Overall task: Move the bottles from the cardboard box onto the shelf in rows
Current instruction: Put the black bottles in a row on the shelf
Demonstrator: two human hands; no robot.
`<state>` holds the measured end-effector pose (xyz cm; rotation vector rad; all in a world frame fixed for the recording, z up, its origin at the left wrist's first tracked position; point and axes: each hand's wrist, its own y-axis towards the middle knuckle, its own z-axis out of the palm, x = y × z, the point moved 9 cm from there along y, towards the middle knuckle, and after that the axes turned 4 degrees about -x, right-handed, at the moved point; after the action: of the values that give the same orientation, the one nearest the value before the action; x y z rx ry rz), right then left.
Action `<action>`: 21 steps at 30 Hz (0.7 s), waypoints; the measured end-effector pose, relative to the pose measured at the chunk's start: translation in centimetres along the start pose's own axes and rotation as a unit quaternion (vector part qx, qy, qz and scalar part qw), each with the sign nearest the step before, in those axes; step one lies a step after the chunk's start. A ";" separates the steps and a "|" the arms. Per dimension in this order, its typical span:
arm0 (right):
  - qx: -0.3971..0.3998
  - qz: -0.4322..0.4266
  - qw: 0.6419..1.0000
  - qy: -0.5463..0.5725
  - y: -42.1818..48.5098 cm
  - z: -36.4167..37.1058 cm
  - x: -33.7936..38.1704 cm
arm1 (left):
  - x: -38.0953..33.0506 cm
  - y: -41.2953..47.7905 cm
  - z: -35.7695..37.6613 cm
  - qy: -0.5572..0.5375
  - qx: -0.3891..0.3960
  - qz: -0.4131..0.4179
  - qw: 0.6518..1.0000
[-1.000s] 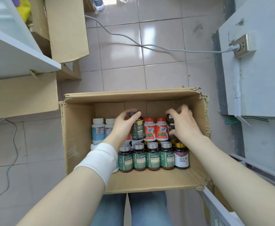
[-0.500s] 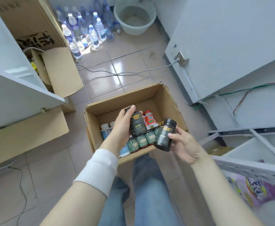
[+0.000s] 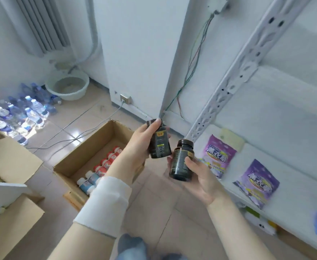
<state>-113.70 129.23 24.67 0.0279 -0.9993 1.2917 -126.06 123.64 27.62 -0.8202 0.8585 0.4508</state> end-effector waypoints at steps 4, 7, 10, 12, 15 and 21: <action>-0.025 -0.083 0.996 -0.034 -7.3 -4.4 6.5 | -0.7 -3.0 10.3 0.055 0.086 0.029 0.994; -0.034 -0.142 0.986 -0.077 -14.5 -8.7 11.7 | -0.5 -6.5 19.9 0.100 0.155 0.058 0.981; -0.057 -0.200 0.973 -0.103 -22.3 -13.8 16.8 | 0.3 -10.7 30.2 0.117 0.217 0.096 0.964; -0.077 -0.235 0.961 -0.122 -27.5 -17.2 20.1 | 0.9 -13.5 36.9 0.134 0.259 0.123 0.949; -0.102 -0.287 0.944 -0.128 -34.3 -21.7 24.8 | 1.9 -17.2 46.0 0.159 0.319 0.157 0.921; -0.152 -0.380 0.906 -0.106 -42.6 -28.0 34.0 | 3.0 -20.9 58.7 0.235 0.376 0.213 0.871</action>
<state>-65.03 156.28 50.27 0.2944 -1.2028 0.4154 -82.36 156.91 57.19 0.0104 1.5528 0.2536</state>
